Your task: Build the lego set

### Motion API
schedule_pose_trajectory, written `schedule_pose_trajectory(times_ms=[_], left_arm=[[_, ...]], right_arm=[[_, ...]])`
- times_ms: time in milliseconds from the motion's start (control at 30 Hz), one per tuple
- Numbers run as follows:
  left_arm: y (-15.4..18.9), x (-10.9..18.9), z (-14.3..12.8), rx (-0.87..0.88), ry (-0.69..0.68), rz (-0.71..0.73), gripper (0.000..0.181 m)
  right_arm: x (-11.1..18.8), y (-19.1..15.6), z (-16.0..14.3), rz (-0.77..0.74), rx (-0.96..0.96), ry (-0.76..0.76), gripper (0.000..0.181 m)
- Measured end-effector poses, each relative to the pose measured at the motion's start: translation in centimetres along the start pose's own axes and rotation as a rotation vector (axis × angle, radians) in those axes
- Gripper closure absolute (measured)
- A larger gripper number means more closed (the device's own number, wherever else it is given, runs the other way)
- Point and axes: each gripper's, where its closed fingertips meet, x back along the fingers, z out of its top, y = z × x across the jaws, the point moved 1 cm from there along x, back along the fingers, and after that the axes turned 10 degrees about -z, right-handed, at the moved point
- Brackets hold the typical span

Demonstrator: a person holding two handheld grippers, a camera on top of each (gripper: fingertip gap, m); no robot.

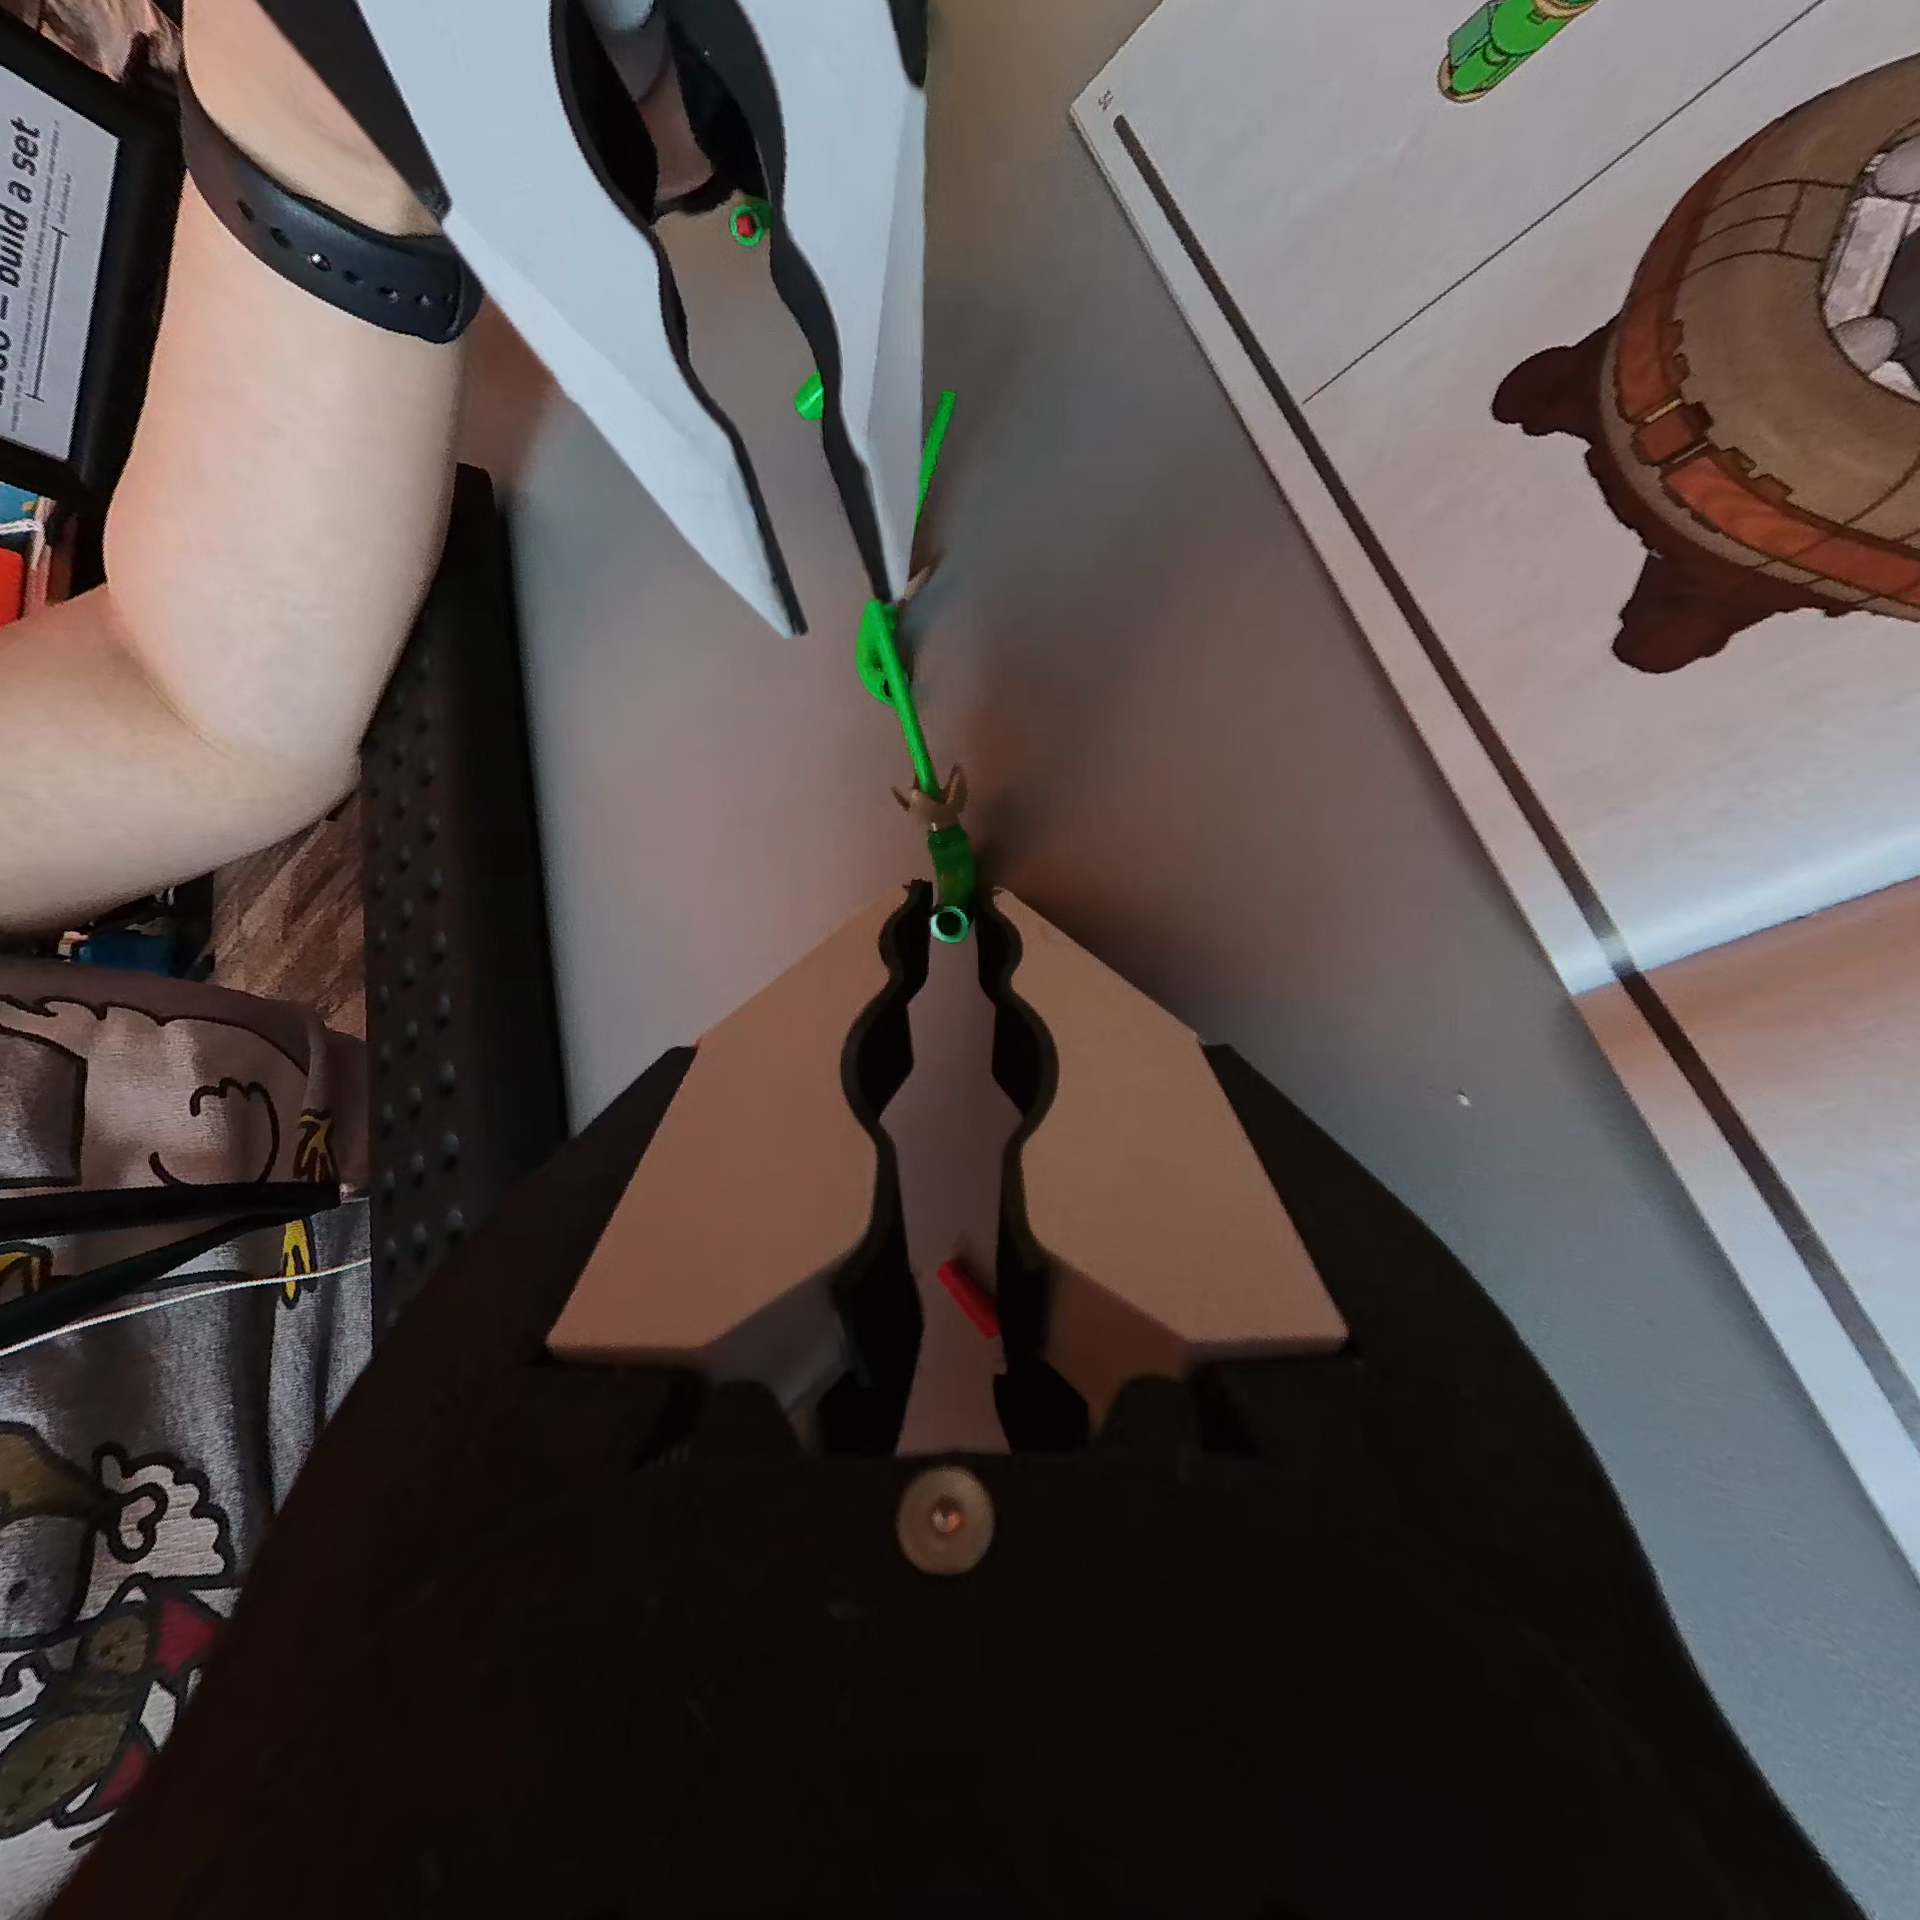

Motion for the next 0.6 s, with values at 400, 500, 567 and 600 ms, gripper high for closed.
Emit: schedule_pose_trajectory(times_ms=[400,500,567,600], left_arm=[[0.23,0.04,0.37,-0.021,0.015,-0.01,0.174],[0.18,0.18,0.26,-0.004,0.019,-0.014,0.17],[0.02,0.11,0.15,0.006,0.016,-0.014,0.168],[-0.12,0.04,0.02,0.012,0.009,-0.01,0.167]], right_arm=[[-0.01,0.01,-0.06,0.001,0.005,0.002,0.176],[-0.03,0.01,-0.06,-0.001,0.005,0.002,0.176],[-0.03,0.01,-0.06,-0.002,0.007,0.002,0.176],[-0.02,0.0,-0.07,-0.003,0.008,0.002,0.176]])
